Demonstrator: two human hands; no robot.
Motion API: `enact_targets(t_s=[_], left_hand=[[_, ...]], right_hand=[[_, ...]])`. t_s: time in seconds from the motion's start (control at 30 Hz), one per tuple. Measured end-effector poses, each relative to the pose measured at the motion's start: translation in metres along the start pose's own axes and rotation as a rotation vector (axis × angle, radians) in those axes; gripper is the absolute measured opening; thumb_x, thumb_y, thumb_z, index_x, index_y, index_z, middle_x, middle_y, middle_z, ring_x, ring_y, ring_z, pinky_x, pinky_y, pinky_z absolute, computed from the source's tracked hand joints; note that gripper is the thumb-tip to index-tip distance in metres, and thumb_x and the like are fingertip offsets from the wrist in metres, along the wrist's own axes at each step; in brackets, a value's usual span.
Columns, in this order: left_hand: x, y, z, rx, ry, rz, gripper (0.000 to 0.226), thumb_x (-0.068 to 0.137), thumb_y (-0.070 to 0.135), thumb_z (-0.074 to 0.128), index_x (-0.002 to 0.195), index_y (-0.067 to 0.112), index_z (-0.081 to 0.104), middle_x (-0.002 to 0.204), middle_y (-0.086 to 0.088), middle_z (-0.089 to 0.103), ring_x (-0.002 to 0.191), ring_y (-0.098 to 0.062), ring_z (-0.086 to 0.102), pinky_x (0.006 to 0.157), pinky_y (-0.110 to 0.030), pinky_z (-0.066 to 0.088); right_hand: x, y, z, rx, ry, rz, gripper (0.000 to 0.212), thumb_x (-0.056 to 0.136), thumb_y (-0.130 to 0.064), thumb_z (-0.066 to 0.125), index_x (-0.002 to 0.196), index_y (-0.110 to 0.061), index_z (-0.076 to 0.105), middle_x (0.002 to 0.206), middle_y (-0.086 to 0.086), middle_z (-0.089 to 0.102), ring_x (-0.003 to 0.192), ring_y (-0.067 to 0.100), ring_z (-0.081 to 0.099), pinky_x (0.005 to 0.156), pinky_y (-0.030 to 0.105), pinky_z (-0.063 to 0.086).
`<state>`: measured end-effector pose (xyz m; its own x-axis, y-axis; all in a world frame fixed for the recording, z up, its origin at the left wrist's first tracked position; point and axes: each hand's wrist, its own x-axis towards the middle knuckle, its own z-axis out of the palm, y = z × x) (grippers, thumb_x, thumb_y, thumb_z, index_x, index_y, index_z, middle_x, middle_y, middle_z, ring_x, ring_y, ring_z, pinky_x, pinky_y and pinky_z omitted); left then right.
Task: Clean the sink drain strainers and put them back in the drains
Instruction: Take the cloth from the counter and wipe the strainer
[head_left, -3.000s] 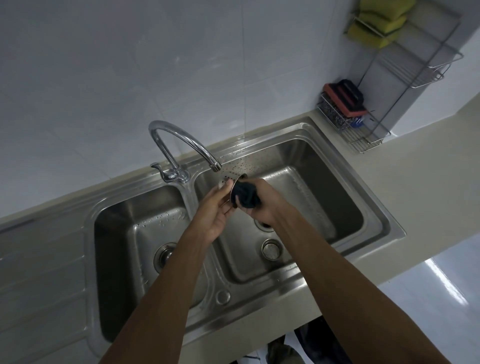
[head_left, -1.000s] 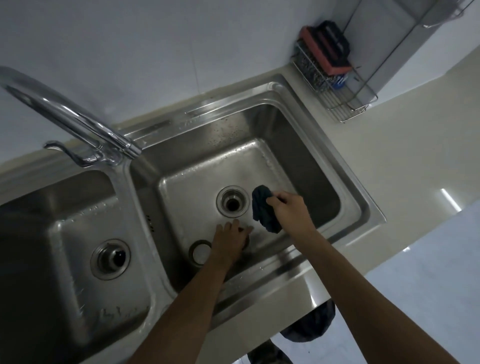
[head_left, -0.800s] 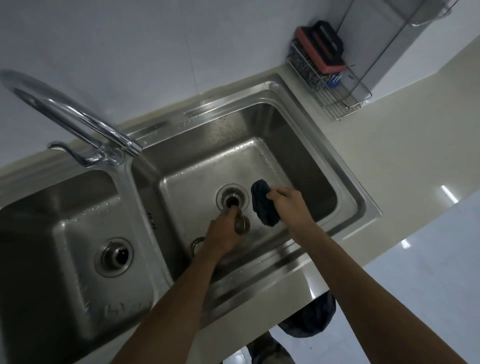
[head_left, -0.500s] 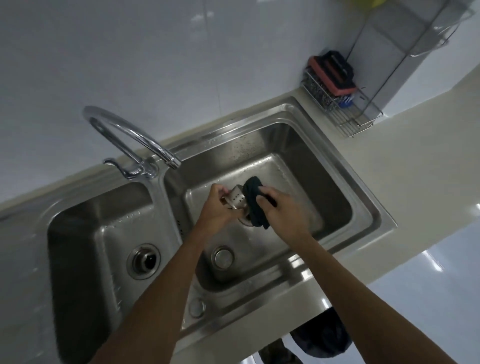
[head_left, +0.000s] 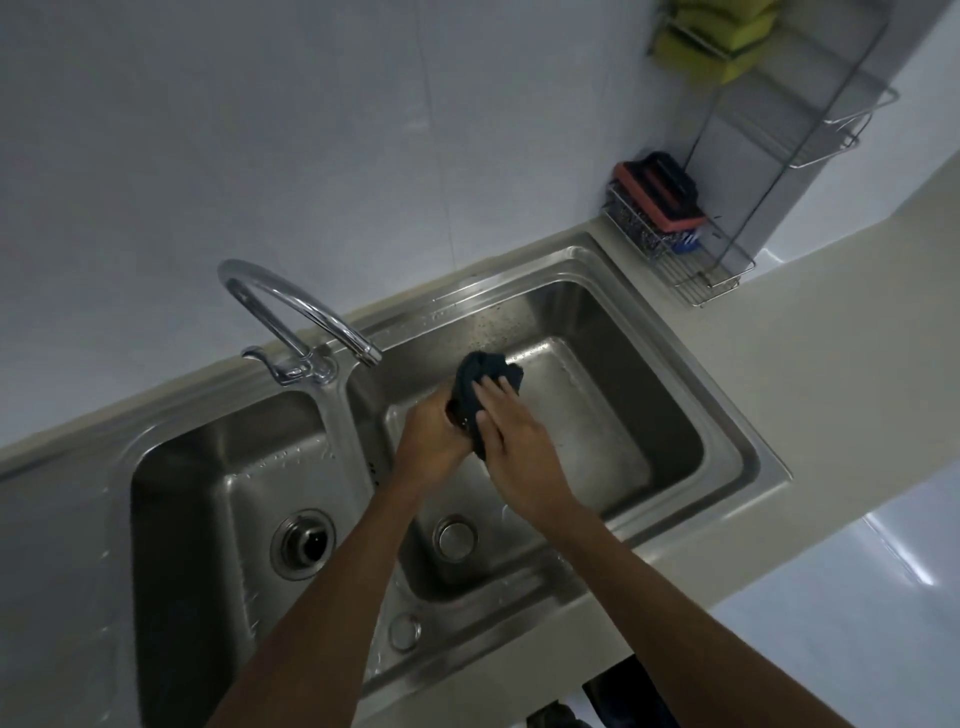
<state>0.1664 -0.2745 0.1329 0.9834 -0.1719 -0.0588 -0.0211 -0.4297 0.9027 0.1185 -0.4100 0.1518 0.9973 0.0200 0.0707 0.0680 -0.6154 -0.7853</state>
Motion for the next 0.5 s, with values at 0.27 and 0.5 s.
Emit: enact_targets(t_s=[0.27,0.5], left_hand=[[-0.009,0.005,0.002,-0.038,-0.083,0.039,0.070,0.060,0.028,0.096,0.122,0.027,0.064,0.108,0.021,0.072,0.101,0.002,0.067,0.085,-0.015,0.052],[-0.001,0.007,-0.006,-0.795,-0.005,-0.508,0.081,0.069,0.046,0.087,0.137,0.019,0.053,0.124,-0.007,0.072,0.107,-0.021,0.072,0.087,-0.031,0.050]], right_hand=[[0.053,0.010,-0.028,0.450,-0.052,0.513,0.031,0.103,-0.019,0.045,0.111,-0.001,0.068,0.105,0.018,0.071,0.101,0.034,0.067,0.088,0.043,0.054],[0.040,0.005,-0.032,1.292,0.071,0.887,0.033,0.099,-0.014,0.058,0.128,0.002,0.062,0.126,0.026,0.065,0.105,0.033,0.064,0.078,0.039,0.055]])
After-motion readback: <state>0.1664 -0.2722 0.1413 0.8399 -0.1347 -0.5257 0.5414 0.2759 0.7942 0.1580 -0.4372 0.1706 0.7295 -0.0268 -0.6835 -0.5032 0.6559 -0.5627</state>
